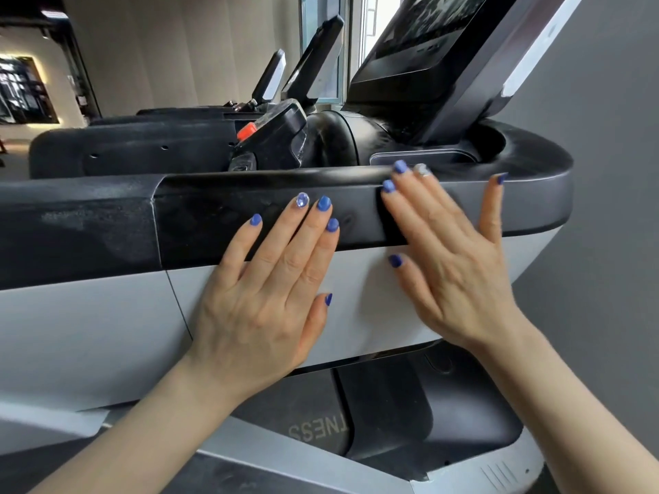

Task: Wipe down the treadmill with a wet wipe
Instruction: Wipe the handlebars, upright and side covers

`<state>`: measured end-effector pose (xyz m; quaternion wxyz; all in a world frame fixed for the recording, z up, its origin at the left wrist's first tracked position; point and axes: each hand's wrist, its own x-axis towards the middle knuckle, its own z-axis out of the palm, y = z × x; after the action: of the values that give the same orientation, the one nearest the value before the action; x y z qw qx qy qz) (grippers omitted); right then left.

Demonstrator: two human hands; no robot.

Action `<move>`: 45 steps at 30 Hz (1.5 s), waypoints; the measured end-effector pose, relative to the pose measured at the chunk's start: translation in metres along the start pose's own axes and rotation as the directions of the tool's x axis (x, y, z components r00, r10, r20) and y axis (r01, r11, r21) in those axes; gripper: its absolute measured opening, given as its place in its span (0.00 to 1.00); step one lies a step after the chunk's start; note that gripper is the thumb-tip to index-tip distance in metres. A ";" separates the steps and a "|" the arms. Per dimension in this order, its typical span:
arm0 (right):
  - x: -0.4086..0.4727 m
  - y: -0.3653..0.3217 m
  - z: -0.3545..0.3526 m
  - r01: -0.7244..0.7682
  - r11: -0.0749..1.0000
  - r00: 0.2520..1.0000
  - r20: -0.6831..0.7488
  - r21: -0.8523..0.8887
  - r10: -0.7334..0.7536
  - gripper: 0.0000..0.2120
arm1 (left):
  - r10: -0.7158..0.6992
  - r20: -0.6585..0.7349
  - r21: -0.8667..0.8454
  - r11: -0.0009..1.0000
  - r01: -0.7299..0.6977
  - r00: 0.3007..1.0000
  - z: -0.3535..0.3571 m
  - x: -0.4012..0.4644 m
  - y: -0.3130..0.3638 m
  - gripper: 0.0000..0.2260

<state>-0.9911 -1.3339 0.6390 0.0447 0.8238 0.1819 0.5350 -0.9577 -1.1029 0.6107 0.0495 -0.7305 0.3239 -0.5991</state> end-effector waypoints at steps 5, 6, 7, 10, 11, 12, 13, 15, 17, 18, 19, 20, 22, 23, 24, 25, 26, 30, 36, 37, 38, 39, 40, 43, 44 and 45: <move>0.013 -0.008 0.005 -0.095 0.990 0.992 -0.074 0.104 0.103 0.29 | -0.005 -0.025 0.024 1.000 0.006 1.000 0.003 0.000 0.002 0.29; 0.019 -0.014 0.007 -0.089 0.986 0.992 -0.079 0.139 0.101 0.28 | -0.003 -0.027 0.029 1.000 0.004 1.000 0.003 0.000 0.002 0.29; 0.022 -0.016 0.008 -0.086 0.985 0.992 -0.078 0.147 0.098 0.28 | -0.002 -0.025 0.029 1.000 0.002 1.000 0.003 0.000 0.002 0.29; 0.007 -0.013 0.011 -0.105 0.993 0.992 -0.070 0.055 0.108 0.28 | -0.002 -0.005 0.002 1.000 0.002 1.000 0.001 0.000 0.002 0.29; -0.007 -0.014 0.013 -0.122 0.992 0.990 -0.064 0.028 0.123 0.29 | -0.006 0.002 -0.005 1.000 0.006 1.000 0.000 0.000 0.002 0.29; -0.022 -0.015 0.016 -0.143 0.990 0.988 -0.051 0.006 0.143 0.29 | -0.010 0.007 -0.011 1.000 0.010 1.000 0.000 0.000 0.002 0.29; -0.036 -0.016 0.019 -0.162 0.987 0.986 -0.035 -0.019 0.162 0.30 | -0.010 0.009 -0.015 1.000 0.010 1.000 0.000 0.000 0.003 0.29; -0.056 -0.015 0.024 -0.167 0.982 0.986 -0.013 -0.090 0.166 0.31 | 0.003 0.006 -0.026 1.000 -0.002 1.000 0.001 0.002 0.007 0.29; -0.056 -0.010 0.025 -0.155 0.979 0.988 -0.030 -0.129 0.153 0.31 | 0.031 0.004 -0.056 0.998 -0.031 1.000 0.002 0.005 0.014 0.28; -0.052 -0.009 0.026 -0.164 0.978 0.986 -0.049 -0.126 0.159 0.31 | 0.049 0.007 -0.070 0.996 -0.048 0.999 0.003 0.007 0.018 0.28; -0.050 -0.009 0.028 -0.178 0.977 0.983 -0.069 -0.113 0.171 0.31 | 0.065 0.011 -0.074 0.995 -0.064 0.998 0.005 0.009 0.022 0.28; -0.050 -0.011 0.031 -0.187 0.978 0.980 -0.083 -0.097 0.179 0.32 | 0.078 0.014 -0.067 0.995 -0.077 0.997 0.006 0.010 0.025 0.27; -0.068 -0.012 0.042 -0.155 0.984 0.986 -0.074 -0.091 0.148 0.32 | 0.094 0.012 -0.040 0.995 -0.094 0.995 0.011 0.010 0.027 0.27; -0.084 -0.008 0.049 -0.120 0.987 0.992 -0.061 -0.110 0.114 0.32 | 0.100 0.005 -0.026 0.995 -0.100 0.995 0.013 0.010 0.027 0.28; -0.101 -0.002 0.056 -0.087 0.986 0.996 -0.043 -0.144 0.081 0.32 | 0.105 -0.004 -0.015 0.994 -0.105 0.994 0.015 0.010 0.026 0.28; -0.118 0.005 0.061 -0.066 0.982 0.998 -0.021 -0.177 0.064 0.32 | 0.109 -0.008 -0.010 0.994 -0.109 0.994 0.016 0.009 0.026 0.28; -0.131 0.012 0.063 -0.060 0.978 0.998 -0.006 -0.201 0.060 0.32 | 0.111 -0.009 -0.009 0.994 -0.111 0.994 0.017 0.009 0.026 0.29; -0.117 0.009 0.059 -0.077 0.982 0.996 -0.052 -0.173 0.069 0.32 | 0.105 -0.007 -0.022 0.994 -0.106 0.994 0.016 0.011 0.030 0.29; -0.097 0.011 0.063 -0.031 0.992 0.994 -0.109 -0.126 0.017 0.32 | 0.106 0.004 -0.047 0.993 -0.106 0.994 0.021 0.018 0.044 0.28; -0.114 0.017 0.069 -0.021 0.989 0.996 -0.087 -0.145 0.008 0.32 | 0.107 -0.001 -0.031 0.994 -0.107 0.994 0.023 0.018 0.044 0.28; -0.133 0.023 0.076 -0.015 0.985 0.998 -0.061 -0.171 0.005 0.31 | 0.110 -0.006 -0.017 0.994 -0.110 0.994 0.024 0.017 0.044 0.28; -0.152 0.029 0.080 -0.010 0.979 0.999 -0.034 -0.202 0.004 0.31 | 0.113 -0.013 -0.002 0.994 -0.113 0.994 0.025 0.017 0.045 0.28; -0.167 0.034 0.083 -0.006 0.973 1.000 -0.007 -0.231 0.005 0.31 | 0.115 -0.017 0.012 0.993 -0.115 0.993 0.025 0.017 0.045 0.28; -0.172 0.029 0.085 -0.012 0.976 1.000 -0.009 -0.219 0.010 0.32 | 0.123 -0.015 0.038 0.992 -0.122 0.992 0.026 0.017 0.046 0.28; -0.163 0.021 0.085 -0.013 0.982 0.999 -0.037 -0.187 0.006 0.33 | 0.124 -0.011 0.041 0.992 -0.123 0.992 0.026 0.017 0.046 0.28; -0.153 0.013 0.086 0.003 0.988 0.998 -0.059 -0.157 -0.013 0.33 | 0.125 -0.009 0.042 0.991 -0.124 0.992 0.026 0.016 0.046 0.28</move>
<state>-0.9659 -1.3882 0.4737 0.1060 0.8008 0.1439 0.5717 -0.9523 -1.1560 0.5959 0.0997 -0.7043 0.3568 -0.6056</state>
